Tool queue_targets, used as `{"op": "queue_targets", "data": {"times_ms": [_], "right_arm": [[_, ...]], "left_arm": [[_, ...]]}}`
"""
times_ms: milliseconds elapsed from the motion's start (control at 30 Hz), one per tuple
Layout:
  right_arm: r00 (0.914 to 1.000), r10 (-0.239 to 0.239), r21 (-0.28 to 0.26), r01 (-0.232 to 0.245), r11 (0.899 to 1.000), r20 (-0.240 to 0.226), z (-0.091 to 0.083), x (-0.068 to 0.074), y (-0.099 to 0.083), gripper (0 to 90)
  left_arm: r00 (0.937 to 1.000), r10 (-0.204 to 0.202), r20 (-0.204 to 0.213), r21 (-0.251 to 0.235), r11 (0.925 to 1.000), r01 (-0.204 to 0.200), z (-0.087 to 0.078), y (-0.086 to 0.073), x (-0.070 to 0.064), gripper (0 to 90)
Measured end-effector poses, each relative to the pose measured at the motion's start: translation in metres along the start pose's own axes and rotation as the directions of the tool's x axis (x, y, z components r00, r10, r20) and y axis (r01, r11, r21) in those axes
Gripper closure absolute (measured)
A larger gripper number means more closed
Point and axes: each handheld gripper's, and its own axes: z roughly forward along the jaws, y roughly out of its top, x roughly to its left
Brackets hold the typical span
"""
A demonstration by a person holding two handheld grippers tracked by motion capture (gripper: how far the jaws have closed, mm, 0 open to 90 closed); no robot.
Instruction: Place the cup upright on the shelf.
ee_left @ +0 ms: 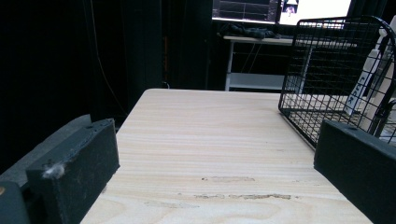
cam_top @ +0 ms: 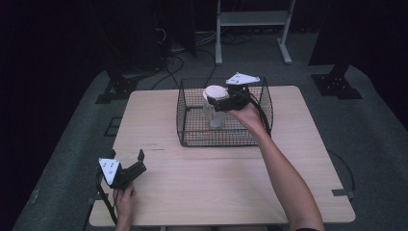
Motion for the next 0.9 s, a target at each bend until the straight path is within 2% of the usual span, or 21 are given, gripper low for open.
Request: {"op": "queue_targets", "data": {"times_ms": [133,300,533,600,667,833,900], "right_arm": [[1.0,0.0,-0.025,0.0,1.0,-0.006,-0.014,0.0,0.005,0.0],[0.9999,-0.009,-0.029,0.009,1.0,-0.006,-0.031,0.0,0.007,0.0],[0.9999,0.006,-0.029,-0.007,1.0,-0.01,-0.056,-0.002,0.0,0.0],[1.0,0.0,-0.032,0.0,0.999,0.003,-0.062,-0.001,-0.002,0.0],[0.9999,0.009,-0.036,-0.009,0.999,-0.006,-0.069,-0.001,-0.003,0.0],[0.9999,-0.006,-0.04,0.006,0.999,-0.009,-0.084,0.003,-0.005,0.0],[0.9996,-0.001,-0.049,0.0,0.999,-0.027,-0.089,0.006,-0.007,0.0]], "left_arm": [[1.0,0.003,0.0,0.0,1.0,-0.003,0.0,0.0,0.0,0.0],[1.0,0.005,-0.002,0.001,1.0,-0.005,0.0,0.0,-0.001,0.0],[1.0,0.005,-0.002,0.002,1.0,-0.005,0.0,0.0,-0.001,0.0],[1.0,0.006,-0.003,0.002,1.0,-0.006,0.0,0.0,-0.001,0.0],[1.0,0.005,-0.002,0.002,1.0,-0.005,0.0,0.0,-0.001,0.0],[1.0,0.007,-0.002,0.002,1.0,-0.007,0.0,0.0,-0.001,0.0],[1.0,0.007,-0.003,0.003,1.0,-0.007,0.0,0.0,-0.001,0.0]]}}
